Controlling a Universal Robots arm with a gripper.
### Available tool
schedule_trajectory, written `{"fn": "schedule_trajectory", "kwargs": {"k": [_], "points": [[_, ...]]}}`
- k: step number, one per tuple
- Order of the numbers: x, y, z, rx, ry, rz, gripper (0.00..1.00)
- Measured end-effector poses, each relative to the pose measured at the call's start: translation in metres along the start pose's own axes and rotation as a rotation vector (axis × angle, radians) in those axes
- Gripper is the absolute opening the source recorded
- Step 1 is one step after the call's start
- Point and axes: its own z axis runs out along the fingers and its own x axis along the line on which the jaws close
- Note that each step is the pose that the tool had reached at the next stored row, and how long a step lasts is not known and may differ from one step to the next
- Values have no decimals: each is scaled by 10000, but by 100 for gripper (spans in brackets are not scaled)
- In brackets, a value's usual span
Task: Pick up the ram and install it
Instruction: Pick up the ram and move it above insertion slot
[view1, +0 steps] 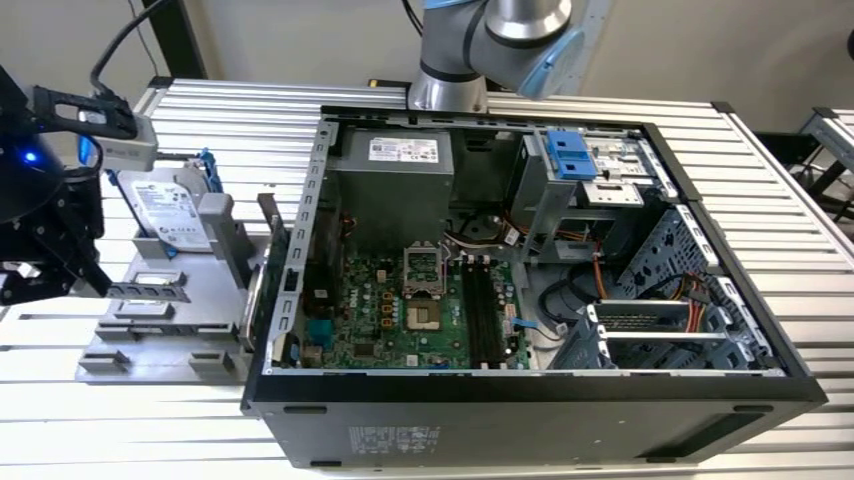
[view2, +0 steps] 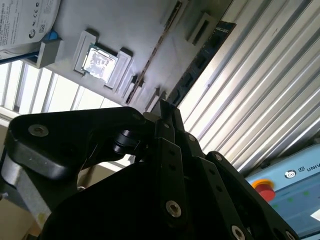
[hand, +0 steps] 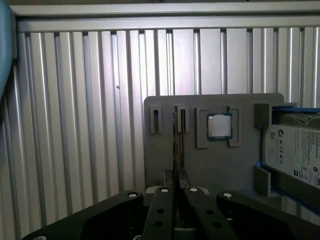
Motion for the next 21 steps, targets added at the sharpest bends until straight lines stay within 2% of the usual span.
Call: {"fn": "schedule_trajectory", "kwargs": {"k": [2, 6, 11, 21], "points": [[-10, 1, -1, -1, 3, 3, 0], [-88, 4, -4, 1, 0, -3, 0], [-158, 9, -44, 4, 2, -4, 0], [-188, 13, -268, 46, -2, -15, 0]]}}
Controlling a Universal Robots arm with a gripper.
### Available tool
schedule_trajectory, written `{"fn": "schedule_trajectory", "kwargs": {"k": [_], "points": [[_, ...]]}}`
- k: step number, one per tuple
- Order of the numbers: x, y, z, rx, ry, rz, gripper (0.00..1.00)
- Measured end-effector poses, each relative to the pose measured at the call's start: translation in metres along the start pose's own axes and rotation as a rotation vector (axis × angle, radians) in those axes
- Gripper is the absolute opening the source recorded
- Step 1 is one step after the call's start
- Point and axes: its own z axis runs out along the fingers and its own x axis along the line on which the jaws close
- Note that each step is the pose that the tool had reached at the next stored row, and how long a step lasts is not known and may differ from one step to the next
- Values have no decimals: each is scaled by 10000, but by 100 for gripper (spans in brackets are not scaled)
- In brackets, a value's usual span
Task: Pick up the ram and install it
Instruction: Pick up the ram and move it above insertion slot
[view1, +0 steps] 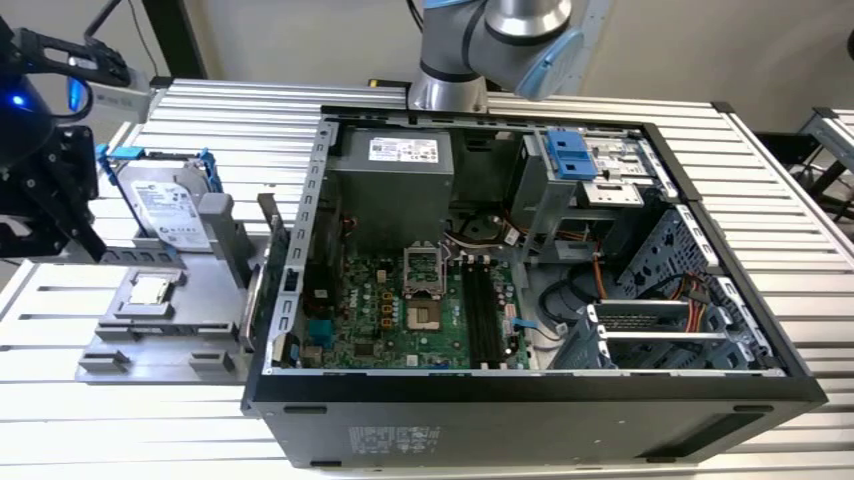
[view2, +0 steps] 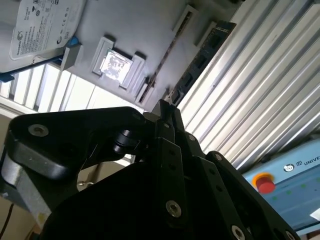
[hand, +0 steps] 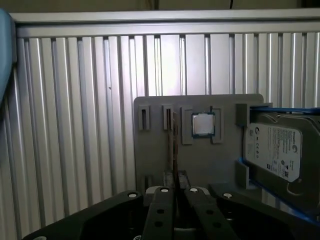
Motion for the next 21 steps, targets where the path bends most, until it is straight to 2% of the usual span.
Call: {"fn": "schedule_trajectory", "kwargs": {"k": [9, 15, 19, 21], "points": [[-15, 3, -224, 59, -2, -42, 0], [-23, 5, -341, 154, -7, -86, 0], [-30, 6, -421, 180, -7, -126, 0], [-33, 6, -431, 188, -8, -149, 0]]}}
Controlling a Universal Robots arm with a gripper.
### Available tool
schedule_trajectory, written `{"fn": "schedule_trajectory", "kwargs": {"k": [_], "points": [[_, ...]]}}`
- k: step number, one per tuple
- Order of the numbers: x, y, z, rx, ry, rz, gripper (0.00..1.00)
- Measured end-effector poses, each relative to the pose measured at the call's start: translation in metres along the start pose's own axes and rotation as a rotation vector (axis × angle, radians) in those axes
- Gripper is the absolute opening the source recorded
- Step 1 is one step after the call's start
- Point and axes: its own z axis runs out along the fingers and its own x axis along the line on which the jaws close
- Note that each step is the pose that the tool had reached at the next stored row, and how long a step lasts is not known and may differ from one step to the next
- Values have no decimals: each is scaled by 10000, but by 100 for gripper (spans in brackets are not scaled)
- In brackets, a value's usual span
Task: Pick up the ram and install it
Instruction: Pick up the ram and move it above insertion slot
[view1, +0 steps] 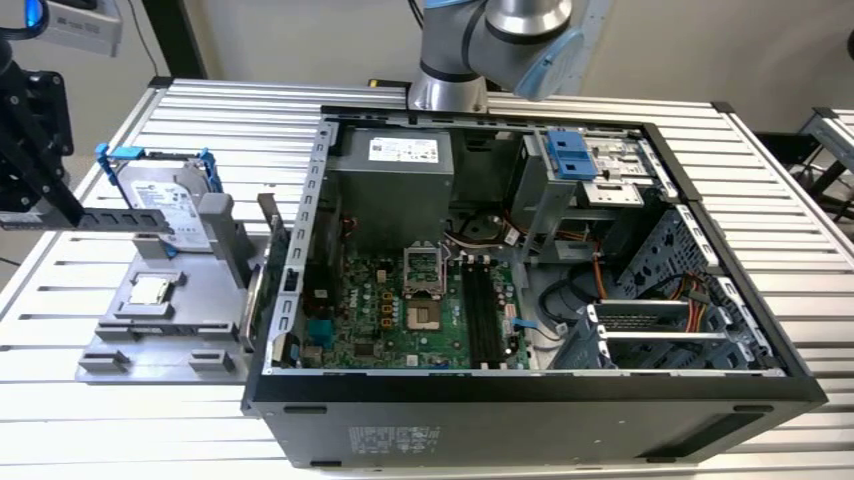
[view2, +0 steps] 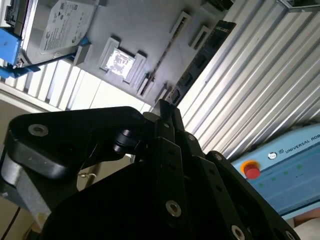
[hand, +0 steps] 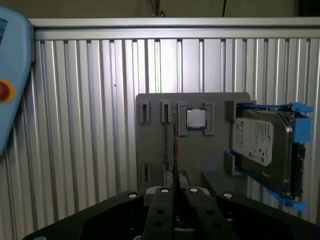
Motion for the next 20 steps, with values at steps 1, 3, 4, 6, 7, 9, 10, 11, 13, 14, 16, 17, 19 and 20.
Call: {"fn": "schedule_trajectory", "kwargs": {"k": [1, 3, 4, 6, 7, 9, 10, 11, 13, 14, 16, 17, 19, 20], "points": [[0, 0, 0, 1, -1, -1, 0], [0, 0, 0, 5, -1, -4, 0], [0, 0, -1, 6, 0, -5, 0], [-1, -8, -3, 4, 3, -5, 0], [-2, -24, -3, 3, 3, -4, 0], [-3, -87, -1, -14, 2, -4, 0], [-4, -119, -1, -26, 3, -4, 0], [-5, -155, 0, -41, 2, -3, 0], [-8, -227, 1, -75, 3, -2, 0], [-9, -265, 1, -94, 5, -1, 0], [-11, -336, 2, -137, 5, 1, 0], [-13, -372, 2, -158, 6, 1, 0], [-15, -446, 3, -207, 8, 3, 0], [-16, -483, 3, -228, 8, 4, 0]]}}
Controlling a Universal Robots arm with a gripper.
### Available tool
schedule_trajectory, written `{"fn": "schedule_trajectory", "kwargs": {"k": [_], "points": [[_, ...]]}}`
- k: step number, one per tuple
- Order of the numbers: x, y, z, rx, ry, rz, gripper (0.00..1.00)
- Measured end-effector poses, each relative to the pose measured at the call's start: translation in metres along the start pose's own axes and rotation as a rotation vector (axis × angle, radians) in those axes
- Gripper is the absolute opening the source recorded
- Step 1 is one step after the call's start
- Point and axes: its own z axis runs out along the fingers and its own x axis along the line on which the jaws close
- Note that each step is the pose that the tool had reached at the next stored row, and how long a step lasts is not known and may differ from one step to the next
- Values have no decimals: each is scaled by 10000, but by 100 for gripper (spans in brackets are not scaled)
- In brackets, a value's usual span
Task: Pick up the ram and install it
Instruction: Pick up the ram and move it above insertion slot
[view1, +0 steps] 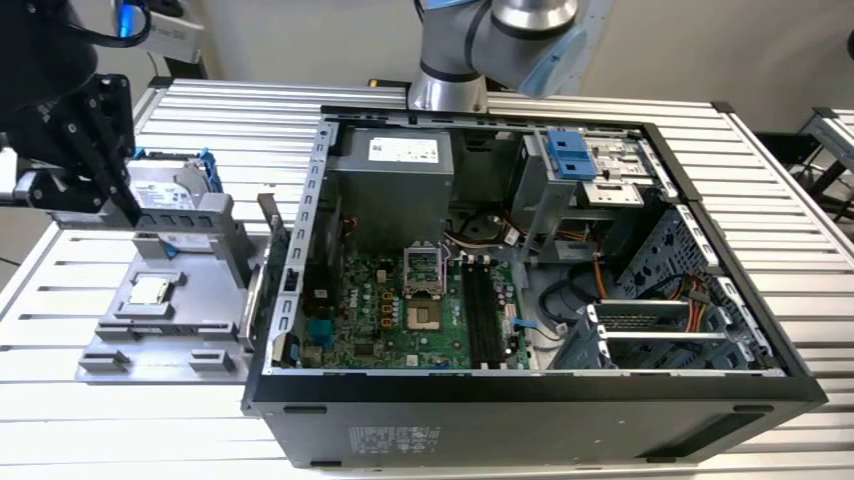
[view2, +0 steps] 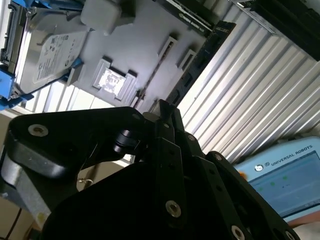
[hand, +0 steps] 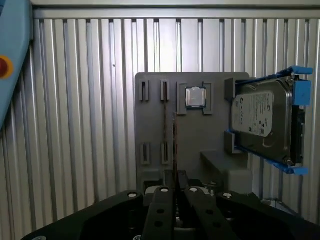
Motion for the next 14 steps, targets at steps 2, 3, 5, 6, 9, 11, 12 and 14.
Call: {"fn": "schedule_trajectory", "kwargs": {"k": [2, 3, 5, 6, 9, 11, 12, 14], "points": [[-2, -71, -1, -25, 2, 0, 0], [-3, -105, -2, -32, 2, 1, 0], [-6, -170, -2, -40, 1, 0, 0], [-7, -203, -3, -42, 1, -1, 0], [-10, -303, -5, -47, 2, -4, 0], [-12, -378, -6, -51, 2, -6, 0], [-14, -416, -6, -54, 3, -7, 0], [-16, -488, -7, -59, 2, -8, 0]]}}
